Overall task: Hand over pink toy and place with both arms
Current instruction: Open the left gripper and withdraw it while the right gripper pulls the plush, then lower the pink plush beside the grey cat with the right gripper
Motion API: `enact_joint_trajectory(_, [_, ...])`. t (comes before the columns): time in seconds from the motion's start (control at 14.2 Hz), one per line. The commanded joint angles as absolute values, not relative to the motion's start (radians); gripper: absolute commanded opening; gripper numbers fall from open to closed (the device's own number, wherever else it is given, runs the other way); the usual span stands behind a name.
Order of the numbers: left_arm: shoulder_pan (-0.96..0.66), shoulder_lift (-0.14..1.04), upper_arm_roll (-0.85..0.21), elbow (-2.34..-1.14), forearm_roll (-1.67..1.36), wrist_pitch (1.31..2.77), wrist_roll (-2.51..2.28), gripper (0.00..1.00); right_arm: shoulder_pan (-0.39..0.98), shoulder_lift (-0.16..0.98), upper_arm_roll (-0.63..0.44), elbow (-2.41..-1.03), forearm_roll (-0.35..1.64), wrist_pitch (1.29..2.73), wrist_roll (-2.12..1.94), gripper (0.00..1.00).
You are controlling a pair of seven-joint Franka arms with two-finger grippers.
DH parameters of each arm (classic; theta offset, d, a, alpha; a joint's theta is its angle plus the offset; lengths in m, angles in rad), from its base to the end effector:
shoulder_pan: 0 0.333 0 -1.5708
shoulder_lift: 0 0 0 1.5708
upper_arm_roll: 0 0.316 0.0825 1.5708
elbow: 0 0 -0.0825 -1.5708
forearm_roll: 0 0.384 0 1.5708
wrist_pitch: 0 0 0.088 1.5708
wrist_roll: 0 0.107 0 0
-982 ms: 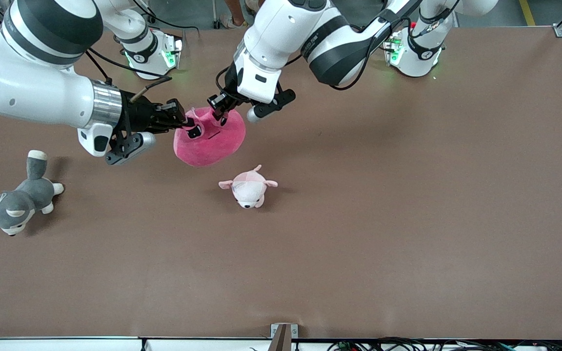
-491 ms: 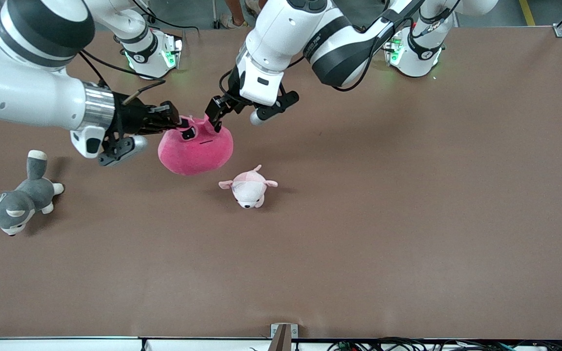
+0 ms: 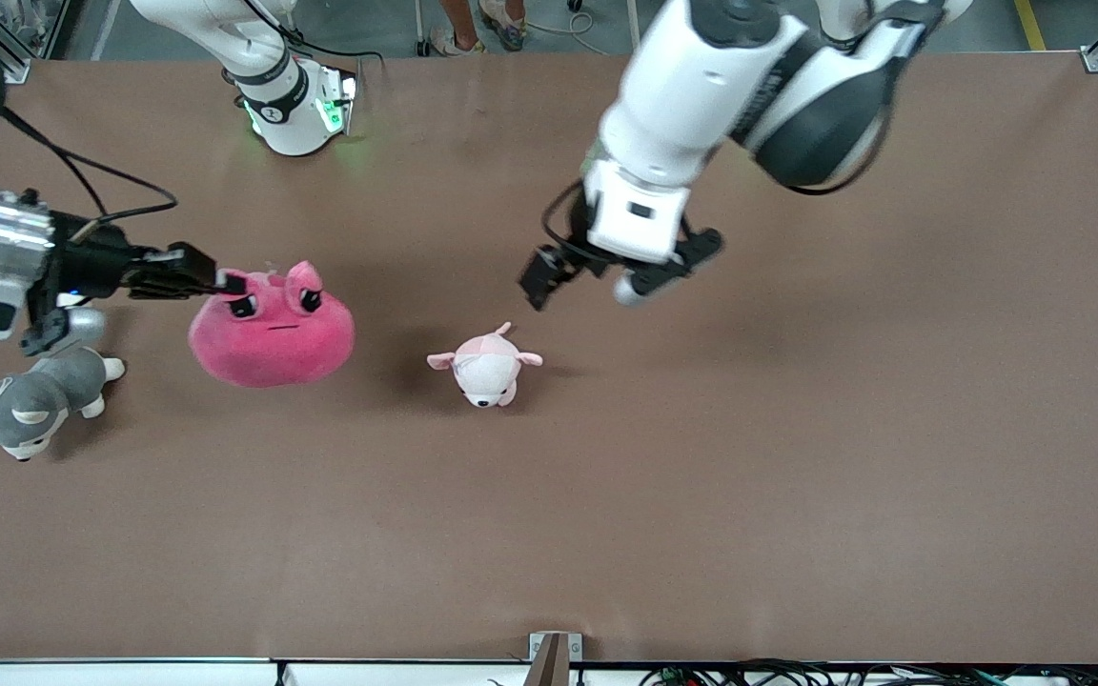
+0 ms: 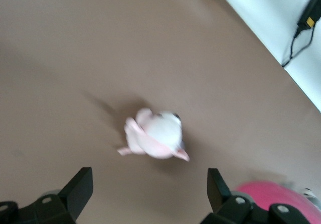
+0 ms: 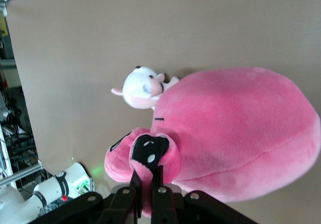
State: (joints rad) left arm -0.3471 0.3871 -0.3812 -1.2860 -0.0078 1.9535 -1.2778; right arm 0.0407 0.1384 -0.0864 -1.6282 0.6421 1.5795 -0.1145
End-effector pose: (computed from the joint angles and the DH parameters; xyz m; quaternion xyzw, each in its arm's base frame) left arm 0.5517 -0.4229 0.5742 0.9418 0.2908 0.0220 0.1672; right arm 0.5910 0.0396 0.5396 -0.9472 -0.0003 0.0634 0.3143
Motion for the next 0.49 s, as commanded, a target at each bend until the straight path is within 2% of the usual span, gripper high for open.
enact_joint_trajectory(0.0, [-0.267,0.348,-0.387,-1.299,0.006,1.841,-1.127,1.00,-0.038,0.228,-0.071,-1.566,0.638,1.574,-0.156,0.00])
enact_joint_trajectory(0.42, [-0.057,0.281,-0.385,-1.298,0.009,1.643,-0.809,1.00,-0.149,0.377,-0.069,-1.542,0.643,1.574,-0.383,0.01])
